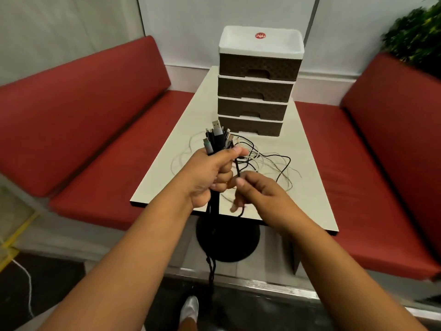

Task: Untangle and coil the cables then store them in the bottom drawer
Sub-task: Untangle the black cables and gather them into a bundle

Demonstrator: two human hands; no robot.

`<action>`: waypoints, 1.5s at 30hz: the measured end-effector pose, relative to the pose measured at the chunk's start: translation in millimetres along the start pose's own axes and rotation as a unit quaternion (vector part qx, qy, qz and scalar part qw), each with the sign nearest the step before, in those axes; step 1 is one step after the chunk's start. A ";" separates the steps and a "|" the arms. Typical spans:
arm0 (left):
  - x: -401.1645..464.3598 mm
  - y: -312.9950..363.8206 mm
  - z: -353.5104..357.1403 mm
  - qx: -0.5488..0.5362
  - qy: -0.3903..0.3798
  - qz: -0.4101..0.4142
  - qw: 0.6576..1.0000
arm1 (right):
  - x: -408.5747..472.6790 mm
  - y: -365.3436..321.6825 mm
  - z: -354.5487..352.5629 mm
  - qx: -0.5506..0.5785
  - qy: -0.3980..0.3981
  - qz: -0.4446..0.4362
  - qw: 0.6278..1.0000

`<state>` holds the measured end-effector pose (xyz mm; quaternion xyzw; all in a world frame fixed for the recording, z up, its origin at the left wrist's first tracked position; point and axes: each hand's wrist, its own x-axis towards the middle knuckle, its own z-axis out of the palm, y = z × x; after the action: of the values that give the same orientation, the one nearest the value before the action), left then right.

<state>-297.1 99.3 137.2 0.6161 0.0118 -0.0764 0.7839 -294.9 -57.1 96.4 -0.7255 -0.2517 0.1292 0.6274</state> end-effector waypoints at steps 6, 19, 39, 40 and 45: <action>-9.1 0.2 -7.6 0.045 0.068 -0.010 0.997 | -16.5 57.3 -6.9 -0.086 0.101 0.048 0.990; -16.0 20.7 -9.7 -0.005 0.097 -0.020 0.995 | -52.5 121.8 5.7 -0.297 -0.118 0.249 0.914; -7.7 50.5 13.6 -0.233 0.007 0.041 0.972 | -31.9 14.3 42.8 0.058 0.009 0.042 0.997; -6.7 53.9 7.1 -0.253 0.019 0.046 0.966 | -32.8 16.8 41.2 0.047 0.006 0.049 0.998; -6.1 61.9 -15.5 -0.299 0.075 0.068 0.949 | -28.6 21.3 36.5 -0.001 -0.008 0.063 0.998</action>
<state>-293.7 129.1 193.9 0.3567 0.0511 0.0303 0.9323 -332.9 -43.3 65.4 -0.7391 -0.2109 0.1741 0.6156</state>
